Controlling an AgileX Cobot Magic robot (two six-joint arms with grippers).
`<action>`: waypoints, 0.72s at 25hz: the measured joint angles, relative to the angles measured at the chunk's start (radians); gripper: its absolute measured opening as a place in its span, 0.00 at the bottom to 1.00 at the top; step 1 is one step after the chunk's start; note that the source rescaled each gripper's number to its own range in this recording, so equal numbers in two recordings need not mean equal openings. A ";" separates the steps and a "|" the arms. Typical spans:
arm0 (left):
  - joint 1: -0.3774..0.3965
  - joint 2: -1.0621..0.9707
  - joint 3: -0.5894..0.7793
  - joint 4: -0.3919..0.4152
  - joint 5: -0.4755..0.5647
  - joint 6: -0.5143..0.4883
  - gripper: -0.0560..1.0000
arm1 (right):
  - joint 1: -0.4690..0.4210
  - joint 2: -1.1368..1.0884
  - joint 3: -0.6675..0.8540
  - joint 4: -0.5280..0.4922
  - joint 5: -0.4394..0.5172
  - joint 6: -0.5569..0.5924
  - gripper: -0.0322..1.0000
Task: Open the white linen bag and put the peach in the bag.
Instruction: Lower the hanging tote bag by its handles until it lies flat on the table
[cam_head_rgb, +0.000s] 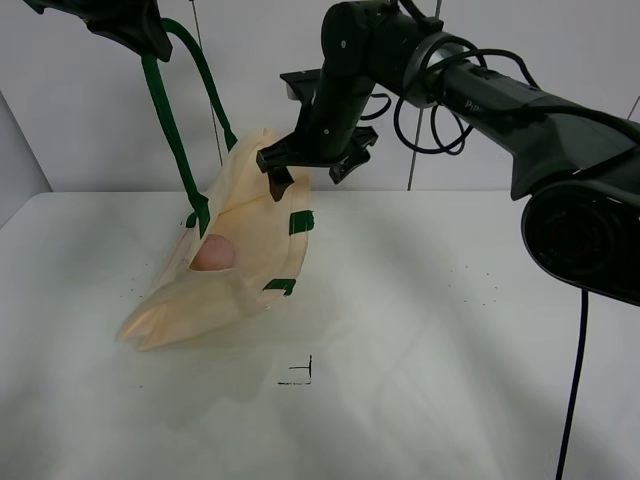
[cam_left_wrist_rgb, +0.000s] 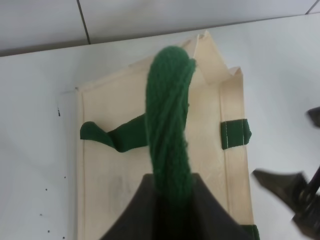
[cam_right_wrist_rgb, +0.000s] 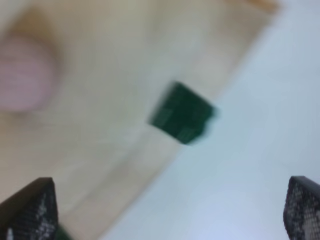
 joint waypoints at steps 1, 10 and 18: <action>0.000 0.000 0.000 0.000 0.000 0.000 0.05 | -0.011 0.000 -0.001 -0.006 0.001 0.010 1.00; 0.000 0.000 0.000 0.000 0.000 0.000 0.05 | -0.227 0.003 -0.001 -0.026 0.004 0.016 1.00; 0.000 0.000 0.000 0.000 0.000 0.000 0.05 | -0.452 0.003 -0.001 -0.046 0.005 0.016 1.00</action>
